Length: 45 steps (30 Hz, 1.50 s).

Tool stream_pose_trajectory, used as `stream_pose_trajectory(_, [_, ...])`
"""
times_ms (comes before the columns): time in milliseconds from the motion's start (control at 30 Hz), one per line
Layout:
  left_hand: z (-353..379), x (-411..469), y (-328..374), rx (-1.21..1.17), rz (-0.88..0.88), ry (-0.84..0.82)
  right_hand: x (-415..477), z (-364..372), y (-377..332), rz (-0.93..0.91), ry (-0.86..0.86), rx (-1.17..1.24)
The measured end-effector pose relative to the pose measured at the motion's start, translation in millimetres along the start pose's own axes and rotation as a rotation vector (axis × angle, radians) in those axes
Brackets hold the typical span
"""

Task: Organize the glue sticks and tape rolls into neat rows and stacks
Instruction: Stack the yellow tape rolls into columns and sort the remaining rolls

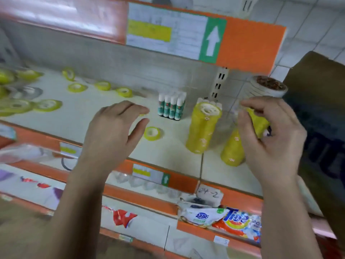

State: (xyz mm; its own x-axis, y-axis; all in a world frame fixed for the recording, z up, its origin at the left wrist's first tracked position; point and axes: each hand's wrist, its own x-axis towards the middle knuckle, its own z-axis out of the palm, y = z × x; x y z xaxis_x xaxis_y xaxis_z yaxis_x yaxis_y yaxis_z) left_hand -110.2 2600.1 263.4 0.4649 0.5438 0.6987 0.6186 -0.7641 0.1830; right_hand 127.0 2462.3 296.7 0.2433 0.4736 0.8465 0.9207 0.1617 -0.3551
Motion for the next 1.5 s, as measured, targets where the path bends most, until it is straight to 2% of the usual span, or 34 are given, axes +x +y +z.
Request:
stream_pose_trajectory(267, [-89.0, -78.9, -131.9, 0.092, -0.244, -0.057, -27.1, 141.7, -113.3, 0.029, -0.144, 0.244])
stream_pose_trajectory(433, [-126.3, -104.7, -210.5, 0.121, -0.305, -0.093, -45.0, 225.7, -167.2, 0.073, -0.251, 0.316])
stream_pose_trajectory(800, [-127.5, -101.6, -345.8, 0.139, -0.371, -0.108, -30.6, 367.3, -218.3, 0.129, -0.374, 0.355])
stream_pose_trajectory(1000, [-124.6, -87.1, -412.0, 0.151, -0.387, -0.102, -5.5, 438.9, -240.9, 0.133, -0.386, 0.382])
stream_pose_trajectory(1233, [-115.1, -78.3, -479.8, 0.107, -0.371, -0.121, -1.4, 488.9, -269.5, 0.156, -0.447, 0.347])
stream_pose_trajectory(1500, [-100.7, -56.1, -556.8, -0.021, -0.199, -0.137, -7.6, 533.5, -310.5, 0.216, -0.498, 0.196])
